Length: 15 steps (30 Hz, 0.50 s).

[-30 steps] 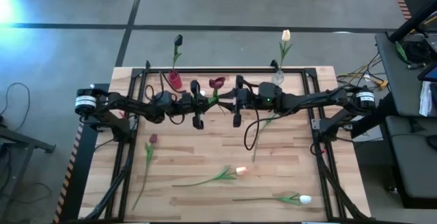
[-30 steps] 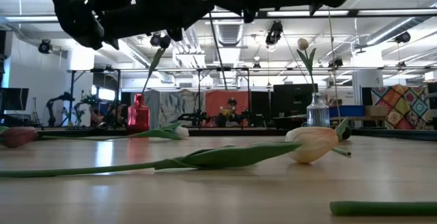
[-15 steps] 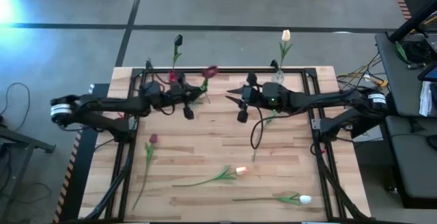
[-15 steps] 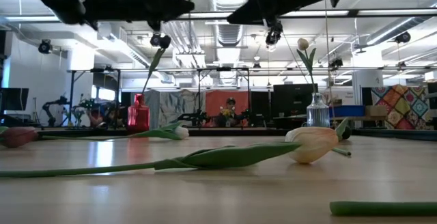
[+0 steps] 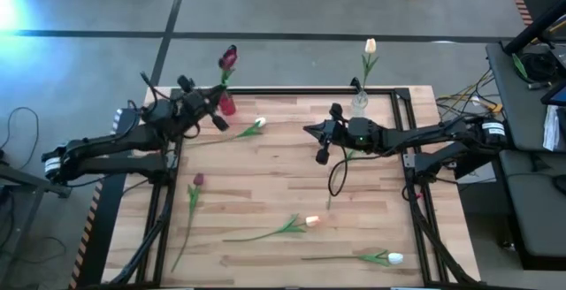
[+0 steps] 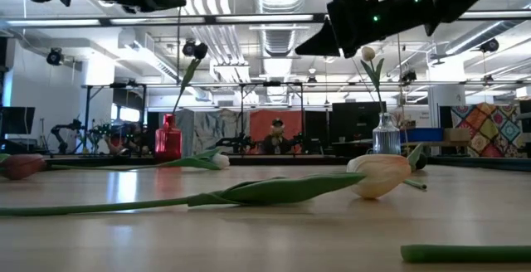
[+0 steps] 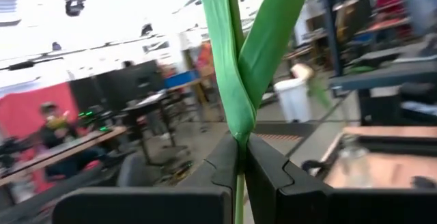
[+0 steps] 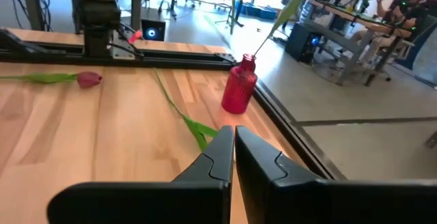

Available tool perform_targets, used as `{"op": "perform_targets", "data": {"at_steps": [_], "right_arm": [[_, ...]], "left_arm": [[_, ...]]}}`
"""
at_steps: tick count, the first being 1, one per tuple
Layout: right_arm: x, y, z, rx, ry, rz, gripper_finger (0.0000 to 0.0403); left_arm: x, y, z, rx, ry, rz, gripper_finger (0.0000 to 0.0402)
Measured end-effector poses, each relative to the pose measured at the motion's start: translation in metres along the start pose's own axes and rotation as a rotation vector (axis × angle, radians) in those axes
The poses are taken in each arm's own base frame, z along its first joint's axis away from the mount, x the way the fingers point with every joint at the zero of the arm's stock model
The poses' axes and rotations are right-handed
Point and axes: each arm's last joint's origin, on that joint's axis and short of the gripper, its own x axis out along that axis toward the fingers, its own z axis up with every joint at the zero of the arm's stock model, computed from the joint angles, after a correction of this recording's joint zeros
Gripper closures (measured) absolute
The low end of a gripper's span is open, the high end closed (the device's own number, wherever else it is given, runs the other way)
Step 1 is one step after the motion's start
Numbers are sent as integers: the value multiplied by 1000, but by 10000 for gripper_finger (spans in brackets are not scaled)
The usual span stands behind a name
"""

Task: Sort flowers into vase by color
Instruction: Put the top red flower into the red vase

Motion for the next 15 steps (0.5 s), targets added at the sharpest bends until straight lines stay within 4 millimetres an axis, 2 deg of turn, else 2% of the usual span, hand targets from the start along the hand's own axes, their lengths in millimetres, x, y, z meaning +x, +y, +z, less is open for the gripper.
{"op": "perform_targets", "data": {"at_steps": [9,15], "right_arm": [[-1,1,-5,8,0,-1,394],[-1,1,-5,8,0,-1,394]], "left_arm": [[6,28,-13,38,58,130,401],[12,45,-34,35,47,143,401]]}}
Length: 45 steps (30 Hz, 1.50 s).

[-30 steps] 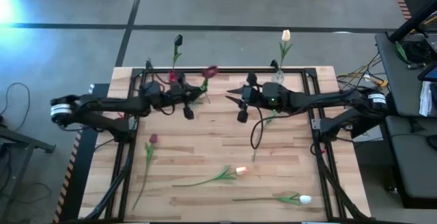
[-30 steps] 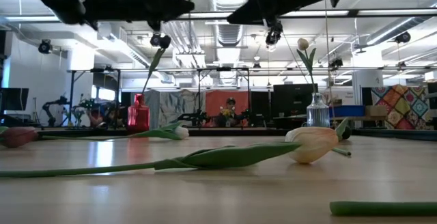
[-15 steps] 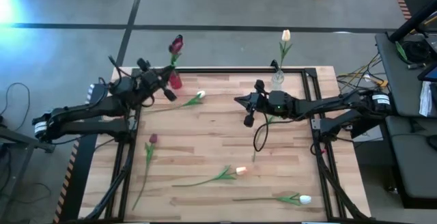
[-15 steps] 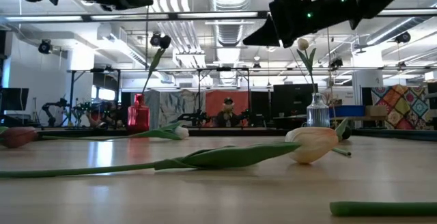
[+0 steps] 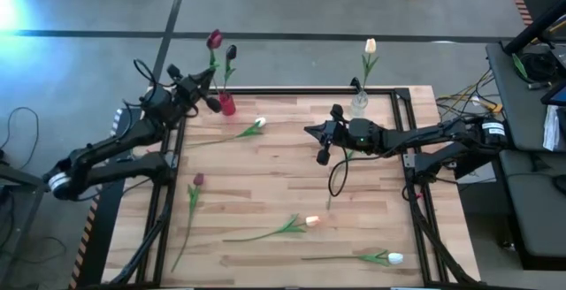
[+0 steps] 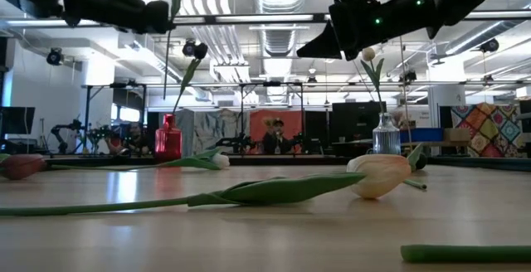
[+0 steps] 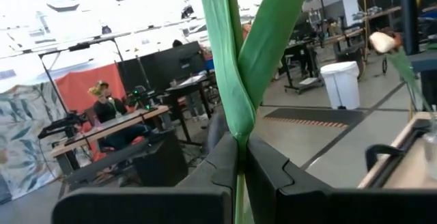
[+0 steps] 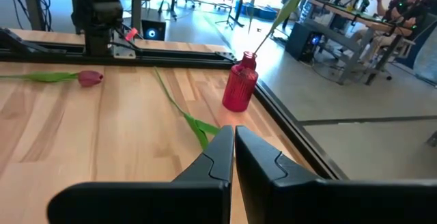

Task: Sort flowers into vase by color
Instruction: Put the top red flower into the red vase

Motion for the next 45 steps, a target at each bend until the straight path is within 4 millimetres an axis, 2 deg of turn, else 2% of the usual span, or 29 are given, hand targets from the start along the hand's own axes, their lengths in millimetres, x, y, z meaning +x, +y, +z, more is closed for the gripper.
{"op": "perform_targets", "data": {"at_steps": [4,10,28,39,45], "right_arm": [[0,0,0,1,0,0,394],[0,0,1,2,-5,-1,394],[0,0,2,9,-18,-3,394],[0,0,2,9,-17,-3,394],[0,0,2,10,-17,-3,394]], "left_arm": [[3,7,-18,-22,-1,5,401],[4,11,-31,-71,-46,-16,401],[21,11,-52,-88,10,-12,401],[13,16,-38,-122,-63,11,401],[8,17,-35,-122,-35,5,401]]}}
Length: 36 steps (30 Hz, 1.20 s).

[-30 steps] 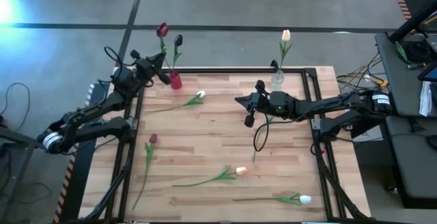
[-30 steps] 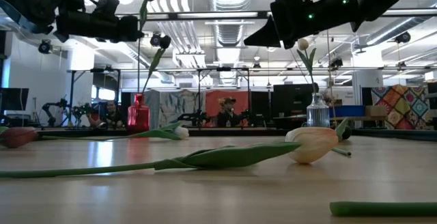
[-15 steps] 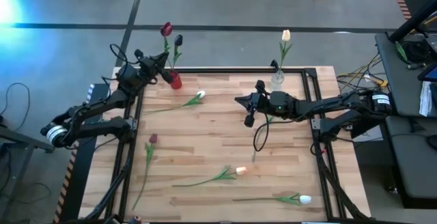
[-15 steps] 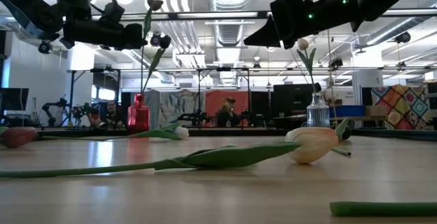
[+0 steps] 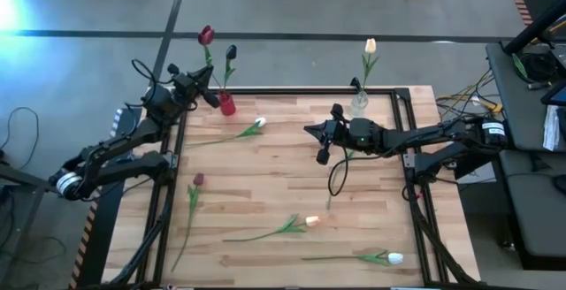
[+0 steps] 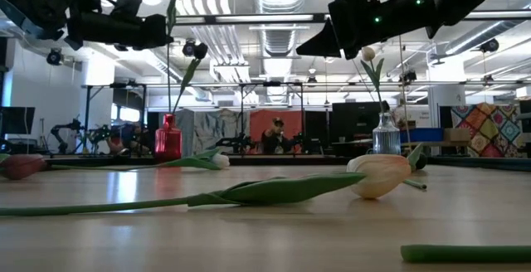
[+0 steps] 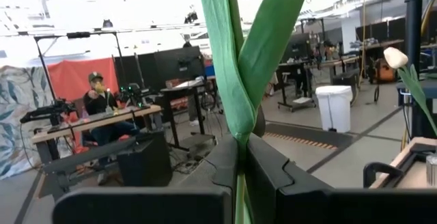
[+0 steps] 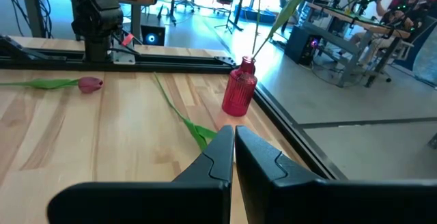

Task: Sort flowers into vase by color
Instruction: Put the top red flower into the red vase

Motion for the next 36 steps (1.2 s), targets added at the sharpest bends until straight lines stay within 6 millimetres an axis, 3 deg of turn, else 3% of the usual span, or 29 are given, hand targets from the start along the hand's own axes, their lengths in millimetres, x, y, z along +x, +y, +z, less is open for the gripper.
{"op": "perform_targets", "data": {"at_steps": [30,36], "right_arm": [[0,0,-1,-2,5,2,394],[0,0,-1,-2,6,2,394]], "left_arm": [[23,-4,-38,33,141,-7,401],[24,-3,-43,25,167,33,376]]}}
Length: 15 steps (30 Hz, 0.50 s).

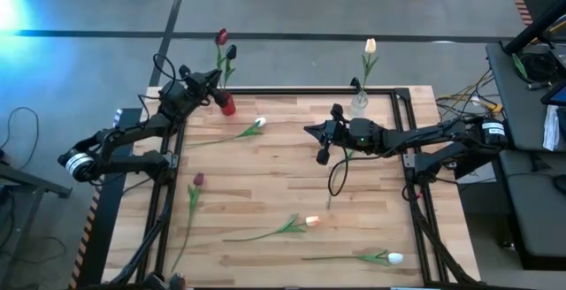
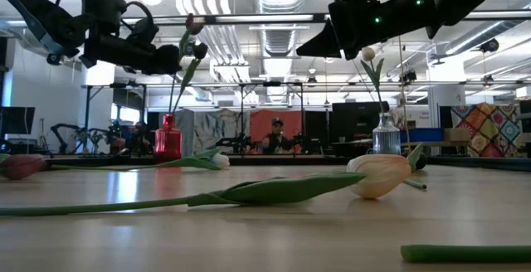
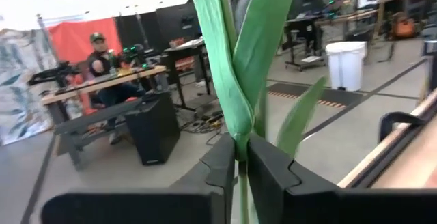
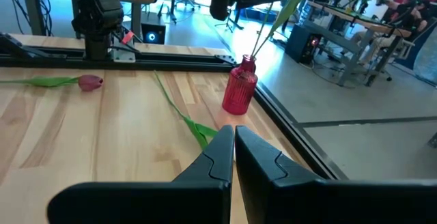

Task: Sort flowers into vase by color
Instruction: Put the top red flower into the red vase

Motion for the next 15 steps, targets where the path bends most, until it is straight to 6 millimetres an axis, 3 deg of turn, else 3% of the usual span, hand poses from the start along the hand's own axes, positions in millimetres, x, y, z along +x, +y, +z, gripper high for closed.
{"op": "perform_targets", "data": {"at_steps": [15], "right_arm": [[0,0,0,0,1,0,394]], "left_arm": [[0,-1,-5,15,39,-4,317]]}}
